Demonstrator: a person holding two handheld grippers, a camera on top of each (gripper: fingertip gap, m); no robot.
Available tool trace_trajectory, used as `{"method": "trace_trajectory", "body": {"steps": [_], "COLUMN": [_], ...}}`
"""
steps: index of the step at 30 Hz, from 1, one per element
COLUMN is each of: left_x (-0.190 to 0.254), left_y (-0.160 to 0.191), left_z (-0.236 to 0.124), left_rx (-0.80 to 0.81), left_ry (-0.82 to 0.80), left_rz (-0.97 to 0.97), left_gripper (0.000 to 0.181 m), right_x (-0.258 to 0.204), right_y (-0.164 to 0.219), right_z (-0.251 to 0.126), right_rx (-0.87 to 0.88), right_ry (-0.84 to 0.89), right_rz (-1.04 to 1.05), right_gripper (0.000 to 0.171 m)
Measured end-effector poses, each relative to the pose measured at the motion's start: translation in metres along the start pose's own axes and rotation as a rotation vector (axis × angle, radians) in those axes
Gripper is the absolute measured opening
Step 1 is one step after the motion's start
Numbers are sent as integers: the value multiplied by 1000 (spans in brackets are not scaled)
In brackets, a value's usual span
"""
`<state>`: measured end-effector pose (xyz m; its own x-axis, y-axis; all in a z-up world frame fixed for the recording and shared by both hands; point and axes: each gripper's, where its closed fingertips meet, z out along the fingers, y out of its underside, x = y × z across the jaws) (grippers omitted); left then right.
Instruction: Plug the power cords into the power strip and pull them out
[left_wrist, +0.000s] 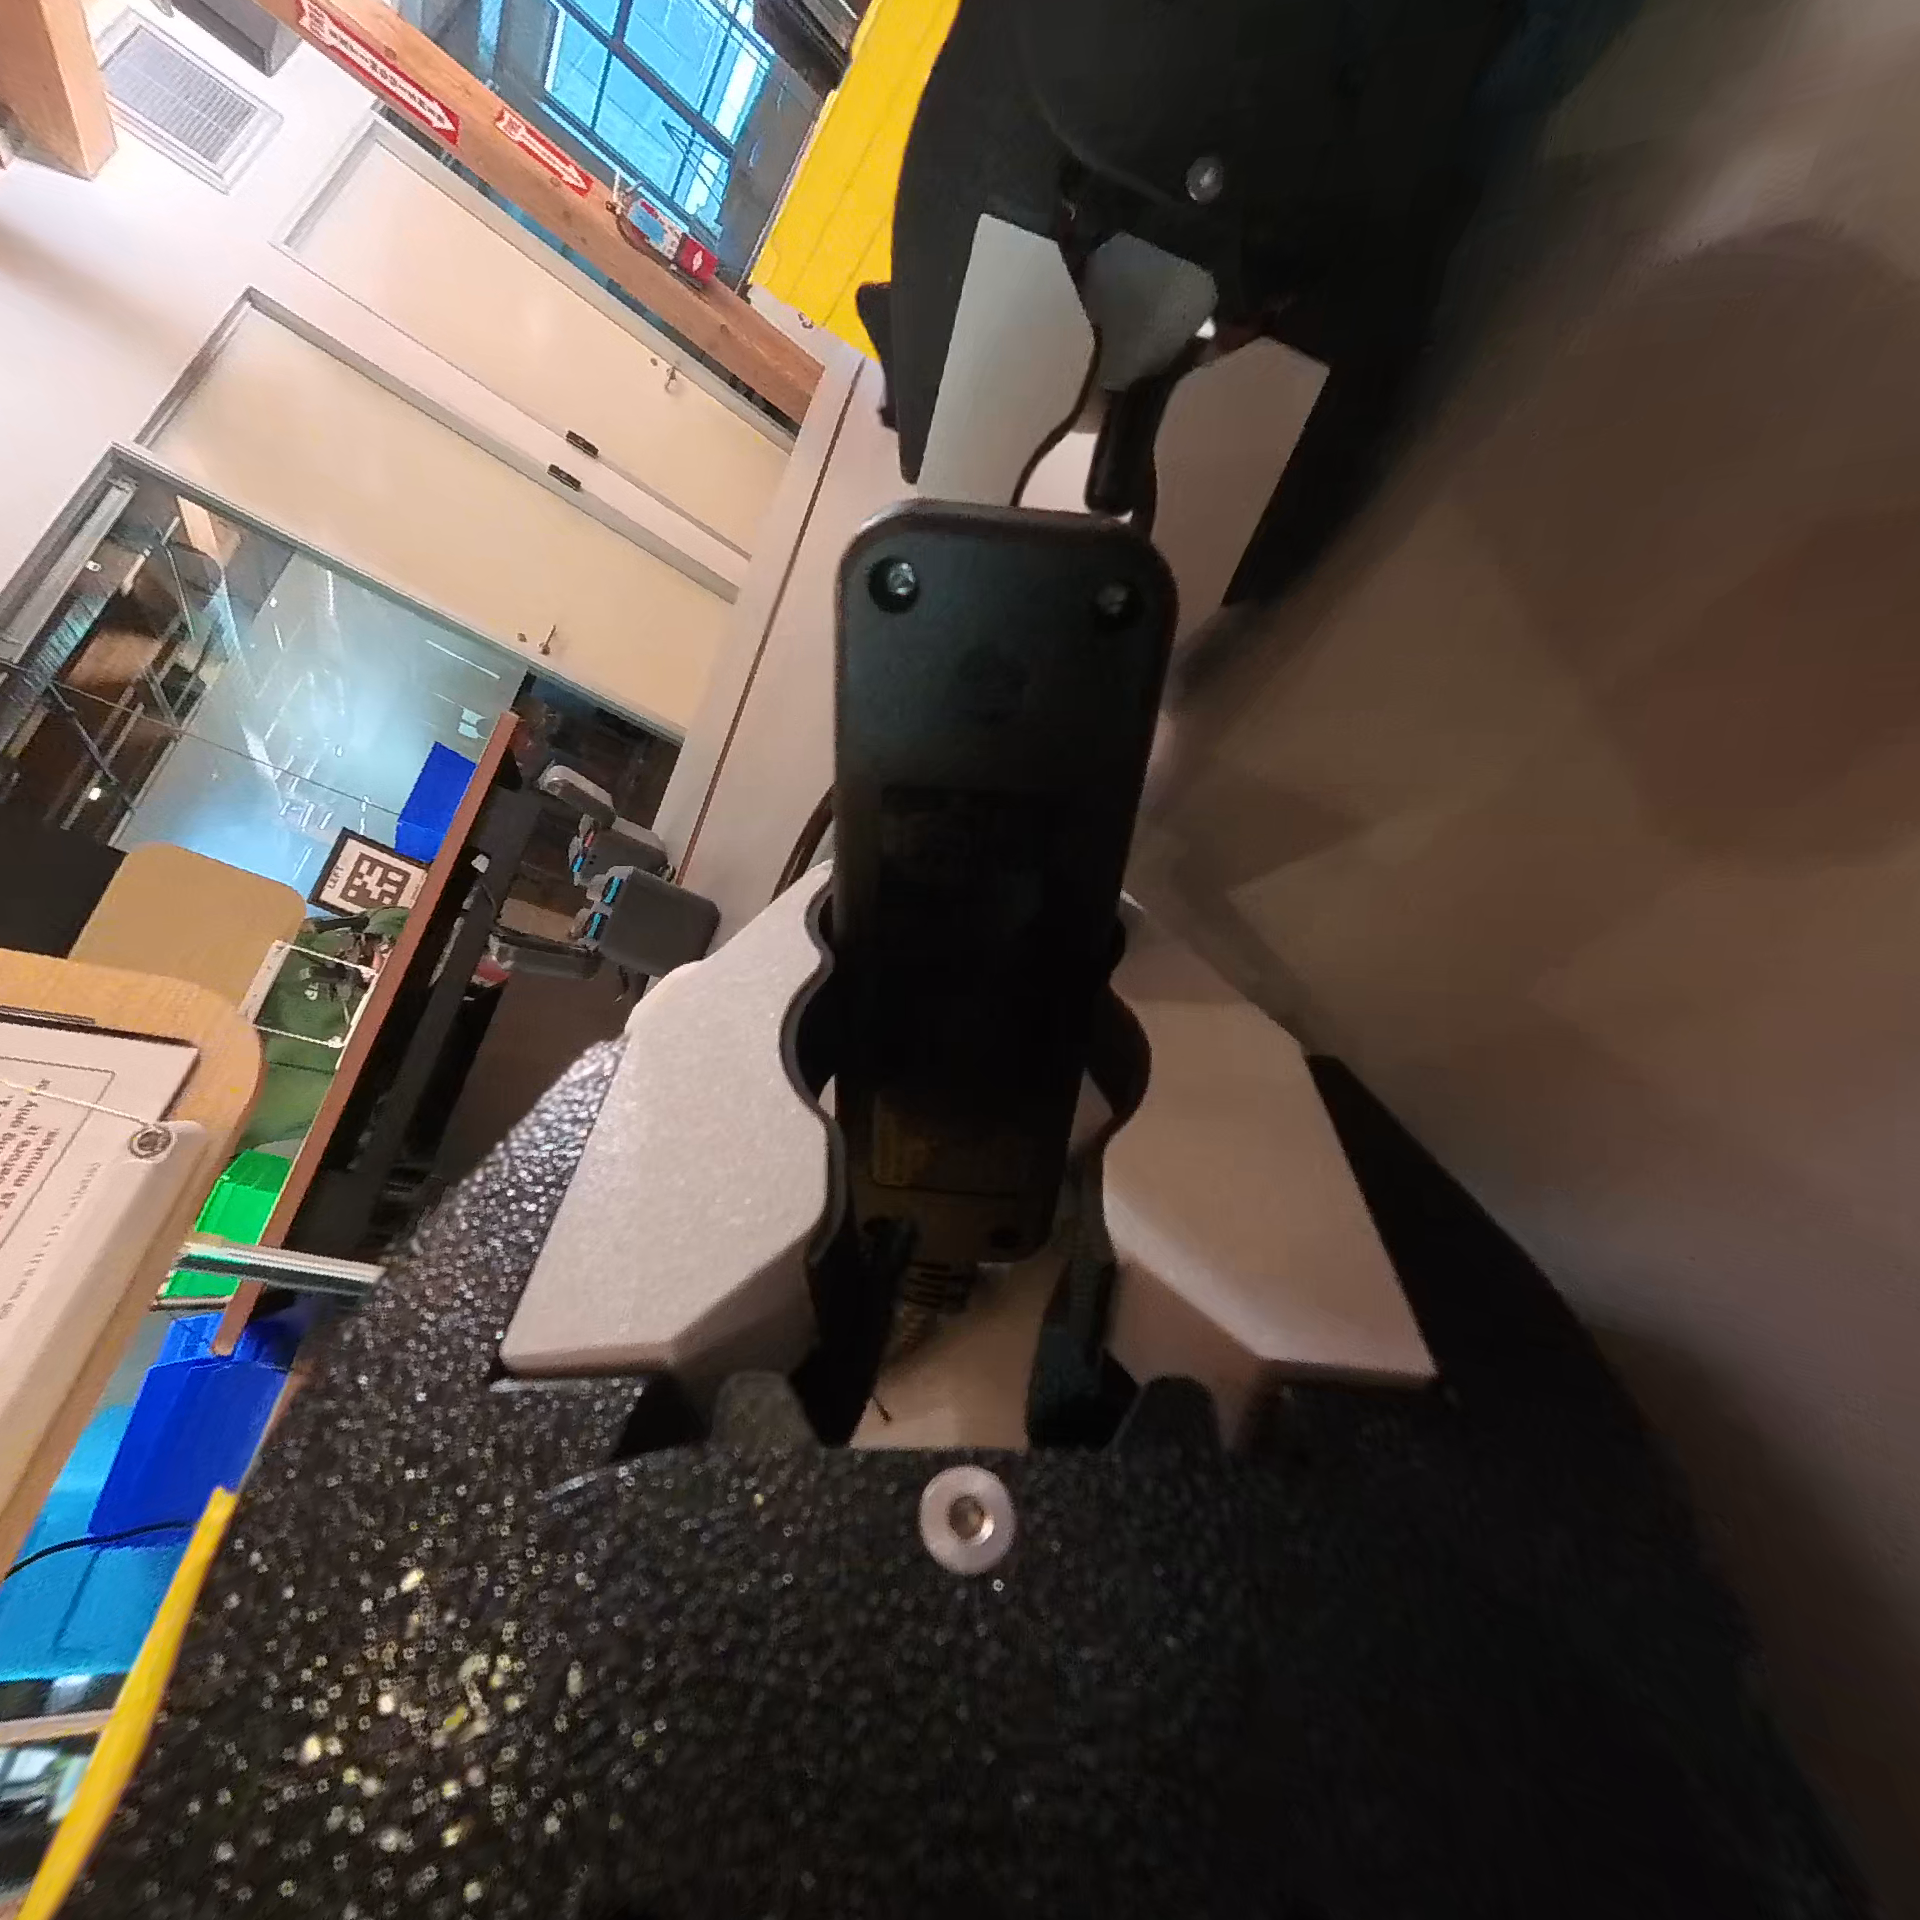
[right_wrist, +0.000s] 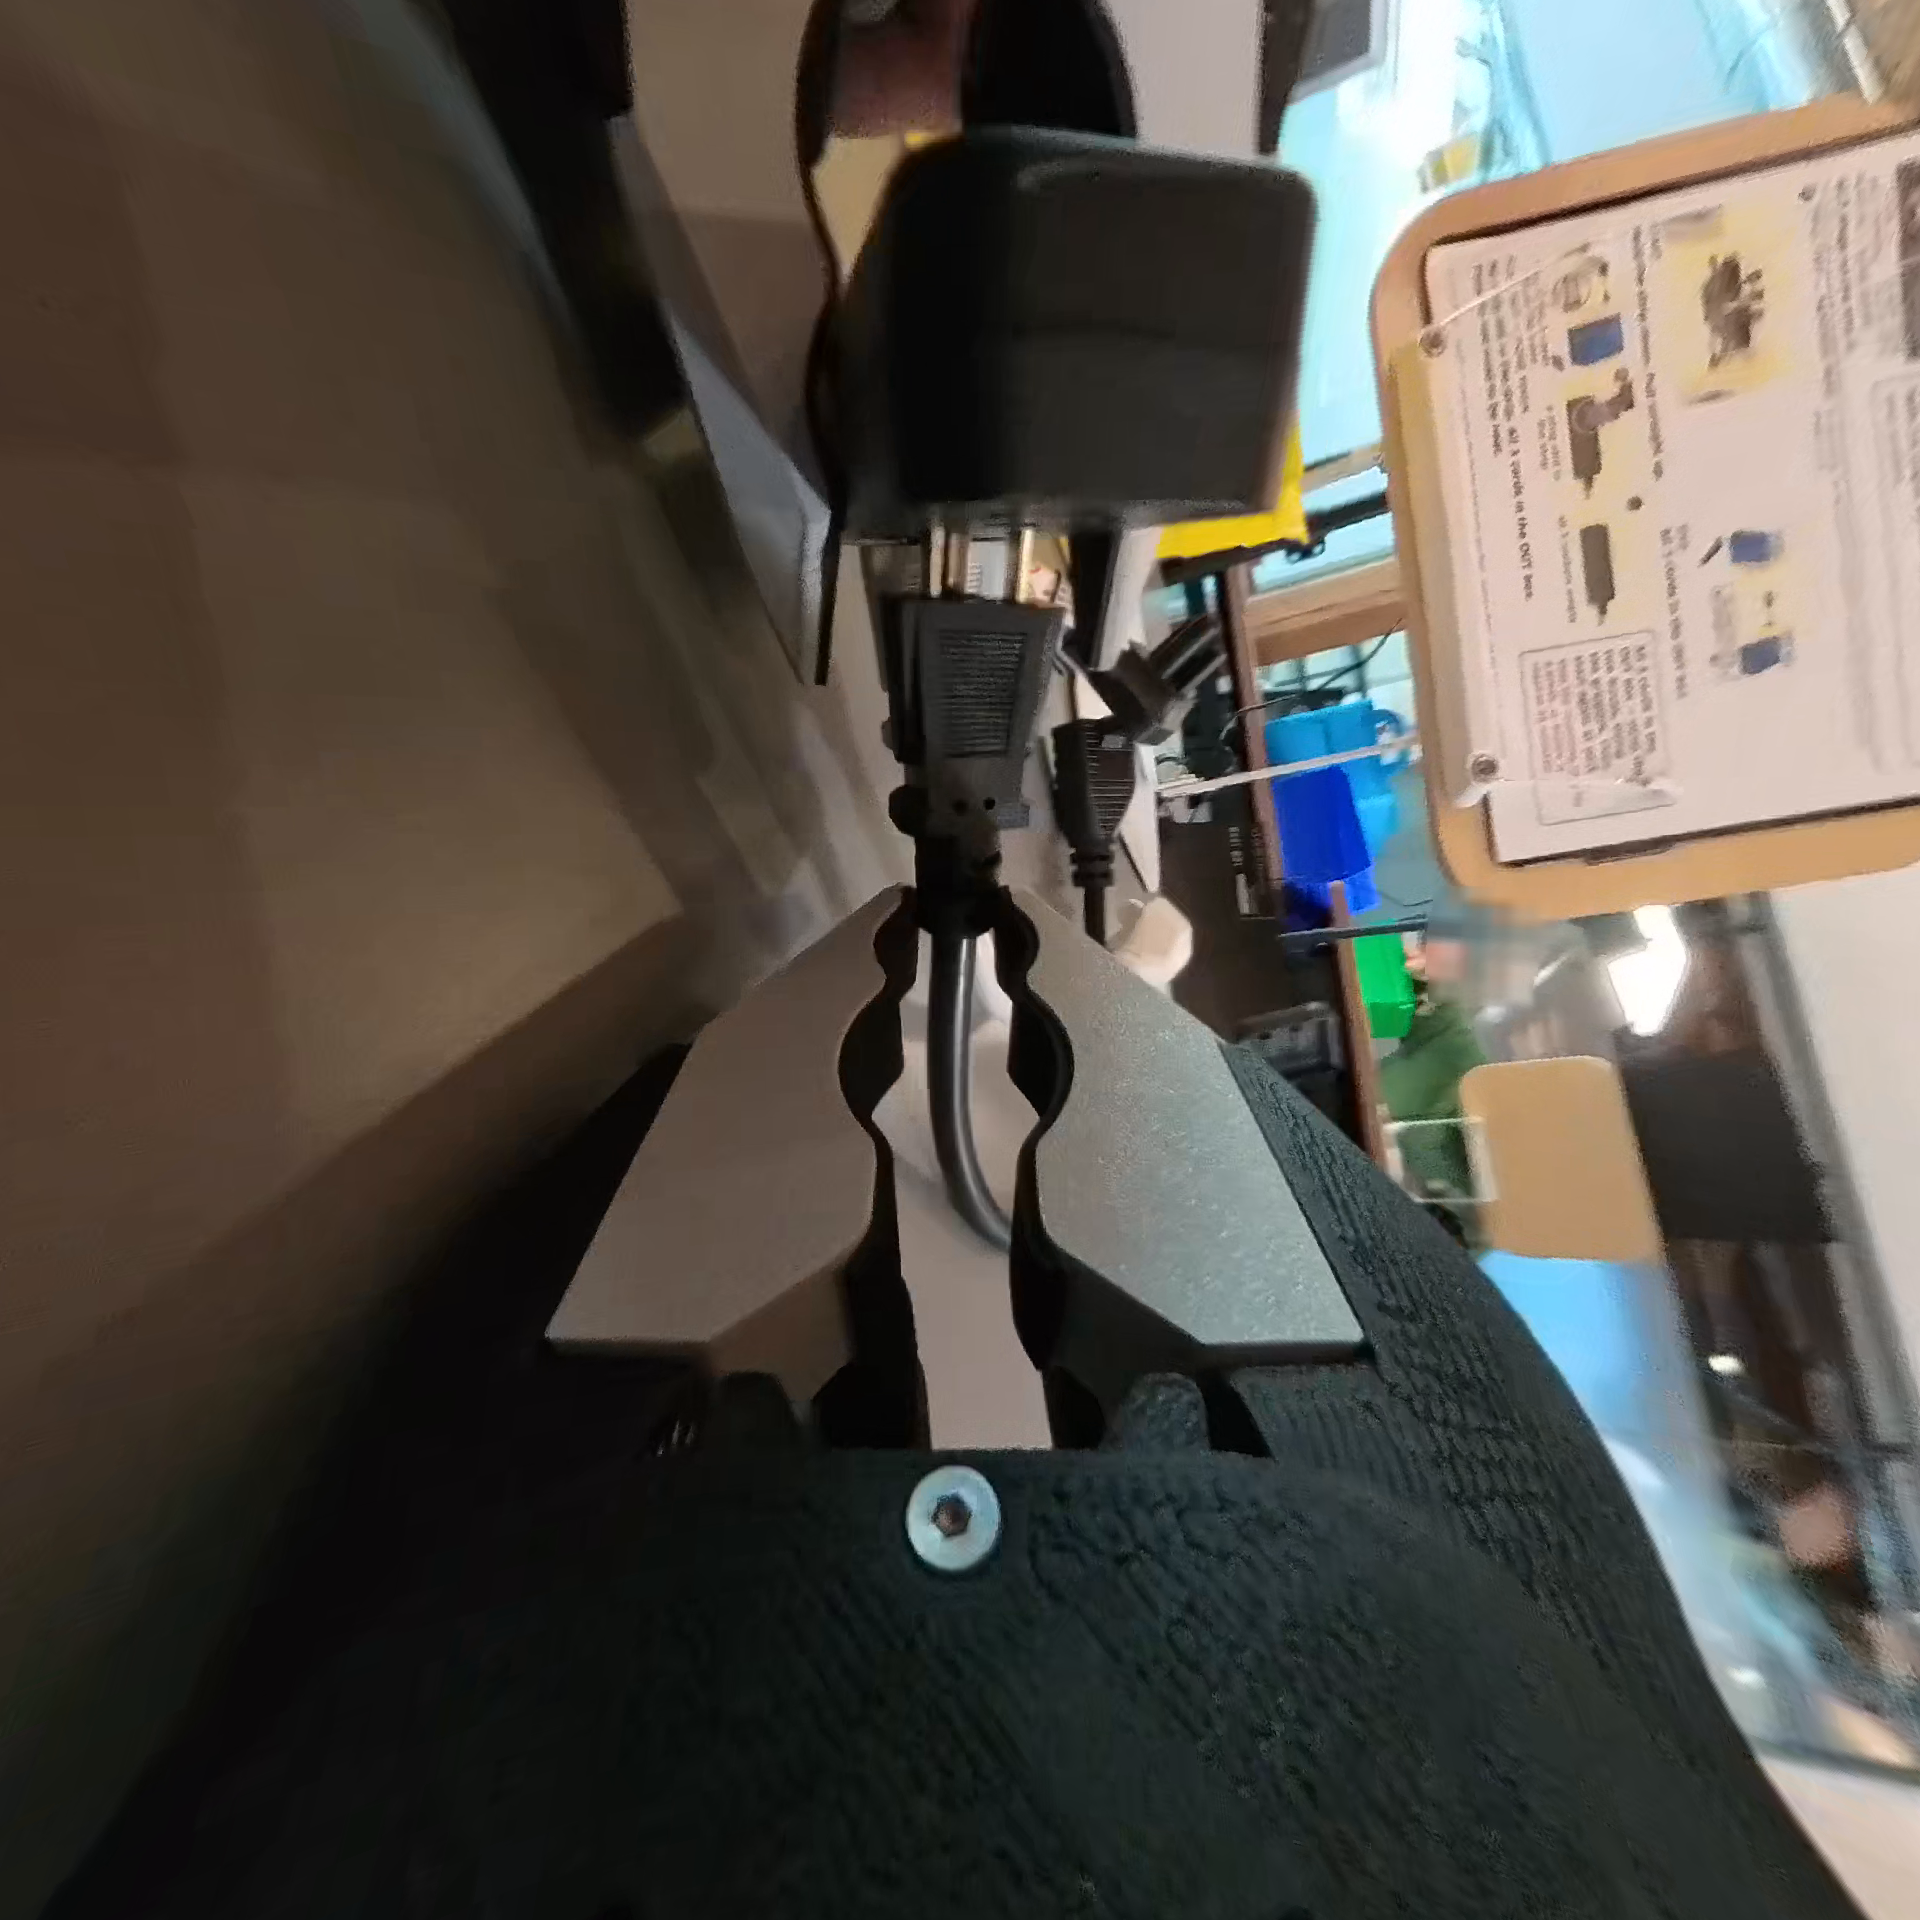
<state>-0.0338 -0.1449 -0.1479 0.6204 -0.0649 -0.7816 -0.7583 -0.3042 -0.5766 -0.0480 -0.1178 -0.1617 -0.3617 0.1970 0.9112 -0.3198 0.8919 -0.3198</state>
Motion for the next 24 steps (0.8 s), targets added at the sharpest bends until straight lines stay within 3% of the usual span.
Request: {"method": "trace_trajectory", "body": {"steps": [3,19,22,24], "left_x": [-2,-6,-7,-7], "left_y": [0,0,-2,-3], "left_z": [0,7,9,9], "left_rx": [21,1,19,32], "left_ry": [11,5,11,20], "left_rz": [-63,-78,-77,-87], "left_gripper": [45,44,43,44], "right_x": [1,4,-1,-1], "right_y": [-1,2,2,2], "right_z": [1,1,-2,-4], "right_rx": [-12,17,43,55], "right_ry": [-21,-14,-36,-24], "right_rz": [99,116,55,7], "right_gripper": [11,14,28,29]}}
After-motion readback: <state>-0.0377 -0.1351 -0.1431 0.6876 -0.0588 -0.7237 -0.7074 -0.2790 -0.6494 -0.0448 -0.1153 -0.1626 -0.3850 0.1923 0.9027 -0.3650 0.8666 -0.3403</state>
